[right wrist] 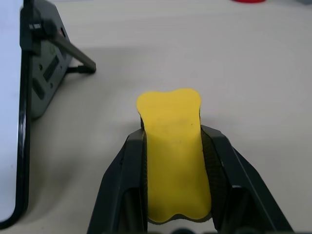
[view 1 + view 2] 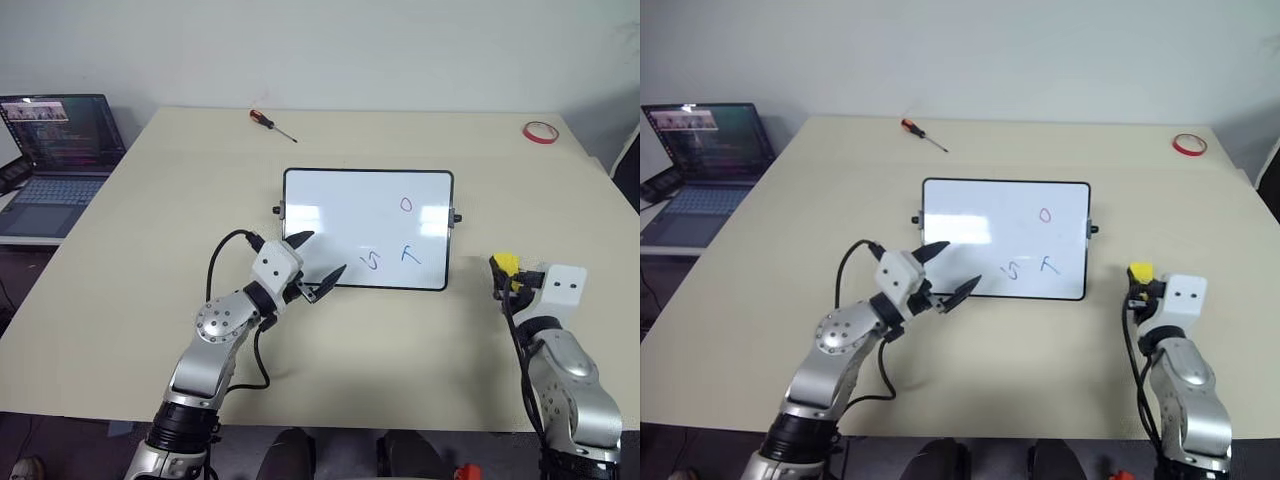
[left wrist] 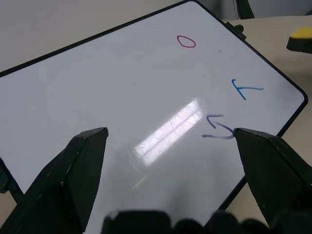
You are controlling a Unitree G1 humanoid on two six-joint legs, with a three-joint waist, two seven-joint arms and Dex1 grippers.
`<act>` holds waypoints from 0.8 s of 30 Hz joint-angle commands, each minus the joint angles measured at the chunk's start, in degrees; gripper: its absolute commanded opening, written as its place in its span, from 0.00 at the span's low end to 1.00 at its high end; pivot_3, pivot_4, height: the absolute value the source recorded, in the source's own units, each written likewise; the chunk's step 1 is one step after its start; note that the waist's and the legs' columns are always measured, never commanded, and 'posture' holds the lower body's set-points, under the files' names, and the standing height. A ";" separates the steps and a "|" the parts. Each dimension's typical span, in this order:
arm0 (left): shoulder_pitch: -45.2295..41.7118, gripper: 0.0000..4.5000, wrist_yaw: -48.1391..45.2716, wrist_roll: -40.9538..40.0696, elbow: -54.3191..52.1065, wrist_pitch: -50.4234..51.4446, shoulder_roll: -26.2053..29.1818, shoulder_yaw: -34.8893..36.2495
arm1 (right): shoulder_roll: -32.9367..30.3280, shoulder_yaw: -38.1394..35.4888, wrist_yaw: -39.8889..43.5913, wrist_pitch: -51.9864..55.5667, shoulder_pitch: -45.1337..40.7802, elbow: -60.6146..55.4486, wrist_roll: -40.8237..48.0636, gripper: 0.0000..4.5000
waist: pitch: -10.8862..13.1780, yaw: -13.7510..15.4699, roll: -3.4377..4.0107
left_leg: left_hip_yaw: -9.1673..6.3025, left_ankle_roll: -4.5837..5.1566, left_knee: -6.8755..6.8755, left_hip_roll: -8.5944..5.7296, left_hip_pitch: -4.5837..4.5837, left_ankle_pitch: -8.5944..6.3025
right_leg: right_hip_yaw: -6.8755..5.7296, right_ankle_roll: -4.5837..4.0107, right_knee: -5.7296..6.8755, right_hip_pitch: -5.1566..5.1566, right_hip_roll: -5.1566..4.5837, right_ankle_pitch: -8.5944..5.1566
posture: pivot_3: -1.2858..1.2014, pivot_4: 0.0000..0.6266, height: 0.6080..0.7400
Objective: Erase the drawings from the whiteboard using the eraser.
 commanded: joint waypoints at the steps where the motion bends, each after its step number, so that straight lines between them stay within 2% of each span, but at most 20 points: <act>1: 1.59 1.00 0.52 -1.26 -5.20 -0.65 0.12 1.27 | -1.41 -1.18 0.23 -1.51 -1.81 -0.63 -0.25 0.26 | 0.00 -0.01 0.00 | 0.00 0.00 0.00 0.00 0.00 0.00 | 0.00 0.00 0.00 0.00 0.00 0.00 | 0.52 0.24 1.00; 5: 5.98 1.00 0.43 -5.77 -13.53 5.86 -0.12 1.37 | -2.76 -1.17 0.53 -0.88 -3.58 -1.07 -0.09 0.26 | 0.00 -0.15 0.01 | 0.03 0.00 0.01 0.00 -0.01 0.00 | 0.03 0.00 0.00 0.00 -0.02 0.00 | 0.52 0.24 1.00; 11: 10.86 1.00 2.41 -5.90 -23.61 11.61 2.29 3.12 | -3.01 -0.52 0.70 -0.09 -5.89 -0.43 0.25 0.26 | 0.00 -0.11 0.01 | -0.01 0.01 0.00 0.03 0.00 0.00 | 0.00 0.00 0.02 0.00 0.00 0.00 | 0.52 0.24 1.00; 18: 12.92 1.00 8.33 -2.36 -28.56 16.26 2.54 4.45 | -2.87 1.23 1.53 -0.18 -9.22 0.91 0.06 0.26 | 0.02 -0.14 0.03 | 0.02 0.01 0.01 0.01 0.00 0.00 | 0.02 0.00 0.00 0.00 0.00 0.00 | 0.52 0.24 1.00; 24: 13.75 1.00 9.00 -2.47 -28.93 17.15 2.90 4.57 | -3.72 2.17 1.80 0.51 -14.47 2.10 -0.07 0.26 | 0.02 -0.12 0.02 | 0.02 0.00 0.01 -0.01 0.00 0.00 | 0.02 0.00 0.00 0.00 0.00 0.00 | 0.52 0.24 1.00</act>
